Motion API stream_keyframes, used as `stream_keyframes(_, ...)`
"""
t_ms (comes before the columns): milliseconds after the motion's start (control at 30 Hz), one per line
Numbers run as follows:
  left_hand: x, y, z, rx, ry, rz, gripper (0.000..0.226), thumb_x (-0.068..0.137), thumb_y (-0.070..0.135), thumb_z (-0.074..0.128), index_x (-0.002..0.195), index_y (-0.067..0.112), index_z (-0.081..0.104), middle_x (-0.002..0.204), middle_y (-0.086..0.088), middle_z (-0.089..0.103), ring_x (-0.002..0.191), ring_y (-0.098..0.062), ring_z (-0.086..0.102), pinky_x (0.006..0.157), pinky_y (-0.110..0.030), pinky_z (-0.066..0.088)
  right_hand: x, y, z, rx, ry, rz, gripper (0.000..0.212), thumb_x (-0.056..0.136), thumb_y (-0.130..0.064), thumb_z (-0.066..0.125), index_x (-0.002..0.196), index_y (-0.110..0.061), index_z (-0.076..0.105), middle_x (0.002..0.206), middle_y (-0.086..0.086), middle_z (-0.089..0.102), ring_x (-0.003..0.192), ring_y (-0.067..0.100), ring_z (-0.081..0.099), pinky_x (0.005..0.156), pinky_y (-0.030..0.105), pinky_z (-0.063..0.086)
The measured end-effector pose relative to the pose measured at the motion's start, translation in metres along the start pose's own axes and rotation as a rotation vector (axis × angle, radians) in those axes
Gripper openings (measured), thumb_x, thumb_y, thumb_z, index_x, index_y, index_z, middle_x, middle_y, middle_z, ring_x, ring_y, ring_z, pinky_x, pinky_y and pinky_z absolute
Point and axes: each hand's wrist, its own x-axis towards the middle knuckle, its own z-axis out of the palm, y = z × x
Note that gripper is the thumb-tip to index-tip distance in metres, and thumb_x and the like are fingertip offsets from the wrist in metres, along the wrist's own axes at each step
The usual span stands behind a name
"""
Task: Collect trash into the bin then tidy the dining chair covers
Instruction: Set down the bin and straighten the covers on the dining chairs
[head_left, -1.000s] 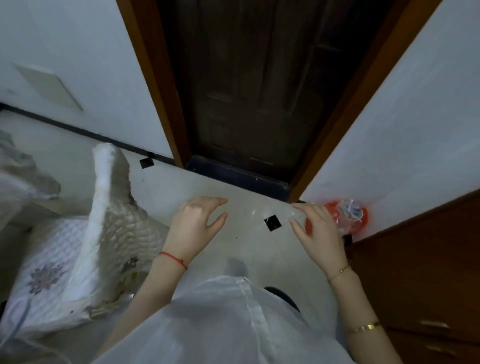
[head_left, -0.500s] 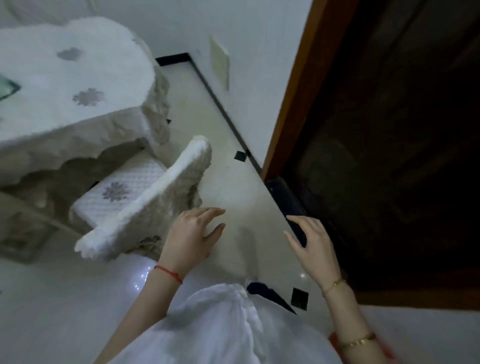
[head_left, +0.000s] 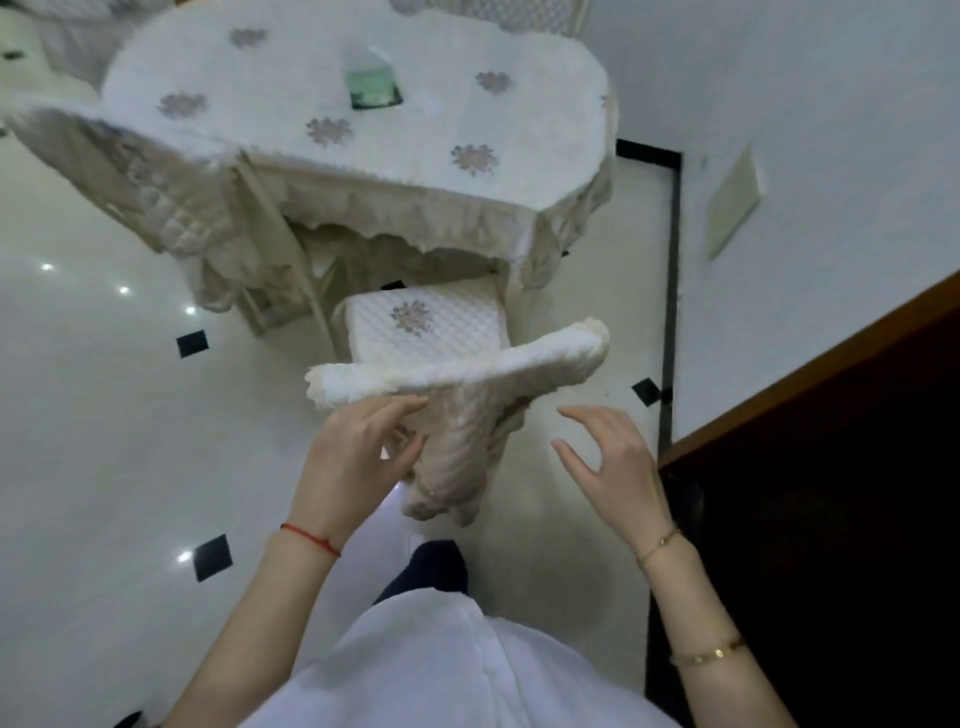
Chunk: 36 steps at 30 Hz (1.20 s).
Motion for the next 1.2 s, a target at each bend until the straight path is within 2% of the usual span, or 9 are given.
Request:
stream_keyframes(200, 0.037, -0.035, 0.005, 0.036, -0.008, 0.0, 0.036, 0.077, 0.026, 0.079, 0.111, 0.019, 0.069, 0.106, 0.004, 0.071, 0.099, -0.014, 0.063, 0.088, -0.022, 0.043, 0.065, -0.003, 0.031, 0.072, -0.016, -0.086, 0.037, 0.085, -0.024, 0.071, 0.118, -0.012, 0.063, 0.115, 0.002, 0.064, 0.112, 0.017, 0.056, 0.101, 0.032, 0.044)
stream_keyframes(333, 0.062, -0.059, 0.021, 0.007, -0.131, 0.015, 0.041, 0.076, 0.034, 0.079, 0.113, 0.019, 0.068, 0.109, 0.003, 0.071, 0.1, -0.018, 0.065, 0.088, -0.035, 0.051, 0.094, 0.001, 0.053, 0.108, -0.083, -0.07, 0.045, 0.08, -0.03, 0.075, 0.12, -0.014, 0.061, 0.122, 0.0, 0.061, 0.119, 0.016, 0.051, 0.104, 0.038, 0.042)
stream_keyframes(400, 0.071, -0.065, 0.03, -0.023, -0.196, 0.016, 0.044, 0.076, 0.038, 0.079, 0.113, 0.018, 0.068, 0.108, 0.003, 0.071, 0.099, -0.017, 0.065, 0.086, -0.034, 0.051, 0.103, 0.005, 0.062, 0.109, -0.131, -0.064, 0.051, 0.078, -0.039, 0.076, 0.121, -0.017, 0.061, 0.126, -0.003, 0.059, 0.124, 0.013, 0.048, 0.107, 0.039, 0.039)
stream_keyframes(500, 0.08, -0.073, 0.04, -0.084, -0.267, 0.025, 0.047, 0.075, 0.041, 0.078, 0.115, 0.019, 0.067, 0.107, 0.005, 0.07, 0.096, -0.014, 0.065, 0.085, -0.026, 0.05, 0.116, 0.013, 0.072, 0.111, -0.2, -0.073, 0.057, 0.074, -0.05, 0.075, 0.122, -0.022, 0.061, 0.127, -0.007, 0.059, 0.124, 0.012, 0.048, 0.109, 0.041, 0.035)
stream_keyframes(600, 0.086, -0.078, 0.046, -0.146, -0.326, 0.002, 0.051, 0.076, 0.046, 0.075, 0.119, 0.021, 0.065, 0.114, 0.007, 0.069, 0.102, -0.01, 0.063, 0.086, -0.014, 0.041, 0.128, 0.02, 0.075, 0.115, -0.255, -0.085, 0.06, 0.07, -0.058, 0.073, 0.118, -0.024, 0.063, 0.122, -0.011, 0.062, 0.12, 0.011, 0.051, 0.109, 0.044, 0.033)
stream_keyframes(700, 0.092, -0.082, 0.051, -0.171, -0.352, -0.017, 0.052, 0.076, 0.049, 0.075, 0.12, 0.023, 0.065, 0.116, 0.009, 0.068, 0.103, -0.008, 0.062, 0.083, -0.011, 0.038, 0.139, 0.024, 0.076, 0.103, -0.292, -0.09, 0.063, 0.065, -0.067, 0.07, 0.113, -0.026, 0.065, 0.115, -0.012, 0.064, 0.11, 0.011, 0.055, 0.105, 0.043, 0.036)
stream_keyframes(900, 0.097, -0.087, 0.06, -0.222, -0.349, -0.051, 0.053, 0.073, 0.051, 0.071, 0.12, 0.026, 0.066, 0.116, 0.01, 0.069, 0.104, -0.009, 0.063, 0.085, -0.018, 0.044, 0.149, 0.037, 0.074, 0.098, -0.327, -0.069, 0.069, 0.061, -0.077, 0.063, 0.109, -0.028, 0.067, 0.106, -0.01, 0.065, 0.103, 0.013, 0.056, 0.101, 0.038, 0.038)
stream_keyframes(1000, 0.098, -0.091, 0.065, -0.228, -0.333, -0.047, 0.06, 0.07, 0.062, 0.058, 0.119, 0.028, 0.066, 0.114, 0.013, 0.07, 0.102, -0.006, 0.063, 0.084, -0.021, 0.048, 0.152, 0.044, 0.075, 0.093, -0.311, -0.06, 0.062, 0.059, -0.074, 0.069, 0.106, -0.033, 0.068, 0.103, -0.015, 0.065, 0.101, 0.009, 0.056, 0.097, 0.04, 0.04)
stream_keyframes(1200, 0.108, -0.114, 0.073, -0.152, -0.334, -0.006, 0.061, 0.069, 0.07, 0.054, 0.118, 0.036, 0.067, 0.103, 0.01, 0.074, 0.092, -0.013, 0.069, 0.076, -0.029, 0.052, 0.161, 0.046, 0.083, 0.12, -0.233, -0.05, 0.061, 0.052, -0.072, 0.075, 0.096, -0.029, 0.073, 0.094, -0.013, 0.07, 0.092, 0.011, 0.061, 0.09, 0.041, 0.044)
